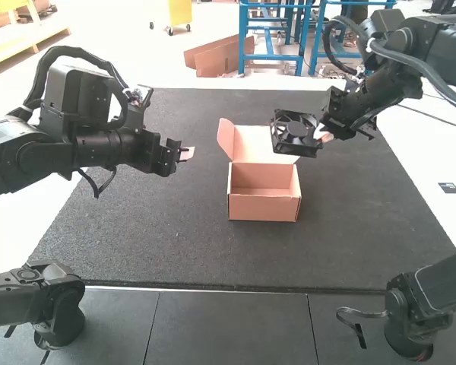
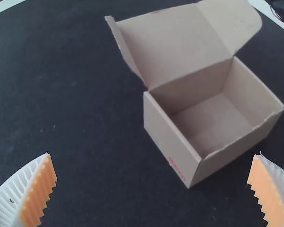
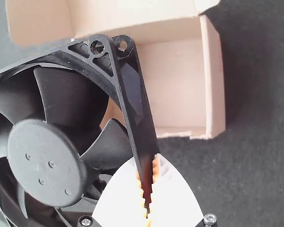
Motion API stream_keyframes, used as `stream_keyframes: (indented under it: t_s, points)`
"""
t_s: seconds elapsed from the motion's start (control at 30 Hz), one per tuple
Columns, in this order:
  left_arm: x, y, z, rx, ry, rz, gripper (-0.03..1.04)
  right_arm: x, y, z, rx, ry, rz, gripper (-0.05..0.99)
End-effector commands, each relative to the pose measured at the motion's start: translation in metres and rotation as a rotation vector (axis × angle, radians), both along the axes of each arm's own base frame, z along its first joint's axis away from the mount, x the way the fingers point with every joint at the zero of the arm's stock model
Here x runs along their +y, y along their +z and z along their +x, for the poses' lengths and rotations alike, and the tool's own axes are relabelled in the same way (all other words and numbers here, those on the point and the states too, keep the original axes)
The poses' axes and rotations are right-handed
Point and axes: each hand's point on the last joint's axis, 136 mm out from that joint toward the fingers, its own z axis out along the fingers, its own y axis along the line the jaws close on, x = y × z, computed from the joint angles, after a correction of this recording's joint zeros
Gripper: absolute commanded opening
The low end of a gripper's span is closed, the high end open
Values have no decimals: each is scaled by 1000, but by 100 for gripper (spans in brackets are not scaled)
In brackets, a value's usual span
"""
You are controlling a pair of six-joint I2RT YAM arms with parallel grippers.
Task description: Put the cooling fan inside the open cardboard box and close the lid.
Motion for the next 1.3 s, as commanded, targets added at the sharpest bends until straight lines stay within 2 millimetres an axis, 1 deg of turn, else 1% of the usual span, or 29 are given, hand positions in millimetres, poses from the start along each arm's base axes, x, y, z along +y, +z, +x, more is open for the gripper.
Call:
stream_keyframes:
  t_s: [0.0, 0.2, 0.4, 0.57, 0.77, 0.93, 1.2, 1.27]
  points:
    - [1, 3, 0, -10, -3, -3, 96, 8, -7, 3, 13, -12, 1, -2]
    - [3, 7, -5, -15, -11, 7, 96, 25, -27, 13, 54, 1, -5, -2]
    - [6, 15, -10, -28, -17, 11, 96, 48, -43, 20, 77, 40, -18, -2]
    - [8, 20, -13, -42, -24, 16, 96, 60, -55, 26, 82, 53, -48, -2]
    - [9, 22, -15, -42, -27, 23, 96, 64, -70, 38, 88, 45, -84, -2]
    - [9, 31, -15, -58, -28, 11, 96, 65, -85, 50, 98, 36, -101, -2]
    - [9, 37, -15, -69, -28, 4, 96, 70, -110, 60, 125, 34, -114, -2]
    - [9, 39, -14, -73, -26, 1, 96, 70, -119, 60, 140, 36, -123, -2]
